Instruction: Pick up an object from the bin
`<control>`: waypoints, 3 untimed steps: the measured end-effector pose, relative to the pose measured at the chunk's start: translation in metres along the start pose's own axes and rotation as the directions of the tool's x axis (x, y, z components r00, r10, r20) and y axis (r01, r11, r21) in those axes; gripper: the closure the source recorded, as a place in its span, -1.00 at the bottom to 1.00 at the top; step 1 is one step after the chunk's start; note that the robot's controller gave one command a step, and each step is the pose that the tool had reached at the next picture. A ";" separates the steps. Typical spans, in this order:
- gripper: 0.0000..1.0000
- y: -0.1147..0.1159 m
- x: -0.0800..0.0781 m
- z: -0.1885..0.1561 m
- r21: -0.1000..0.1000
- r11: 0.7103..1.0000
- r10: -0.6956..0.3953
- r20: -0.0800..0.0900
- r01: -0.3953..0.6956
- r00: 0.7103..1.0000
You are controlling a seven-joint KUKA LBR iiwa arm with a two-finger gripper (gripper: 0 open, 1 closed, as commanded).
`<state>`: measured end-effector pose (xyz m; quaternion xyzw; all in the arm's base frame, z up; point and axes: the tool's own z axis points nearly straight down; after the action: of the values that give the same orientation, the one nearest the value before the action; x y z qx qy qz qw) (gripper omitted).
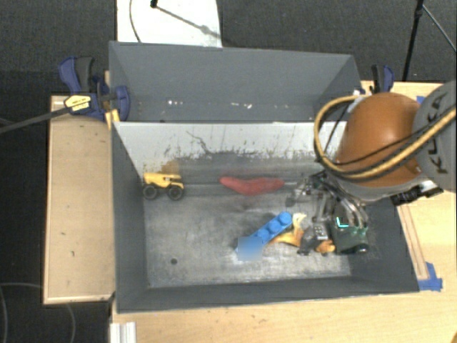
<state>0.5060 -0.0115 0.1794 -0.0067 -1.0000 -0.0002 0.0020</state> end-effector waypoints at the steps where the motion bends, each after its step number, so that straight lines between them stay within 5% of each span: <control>1: -1.00 0.000 -0.002 -0.003 0.000 1.000 -0.001 0.007 0.001 1.000; 2: -1.00 0.004 -0.012 0.012 0.002 0.997 -0.082 0.012 0.082 0.997; 3: -1.00 0.020 -0.018 0.073 0.004 0.944 -0.331 0.012 0.331 0.944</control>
Offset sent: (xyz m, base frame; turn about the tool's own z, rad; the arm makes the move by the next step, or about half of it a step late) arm 0.0421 0.0196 -0.0823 -0.3284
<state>0.5243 0.0083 0.1066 0.1612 -0.9869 0.0004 -0.0042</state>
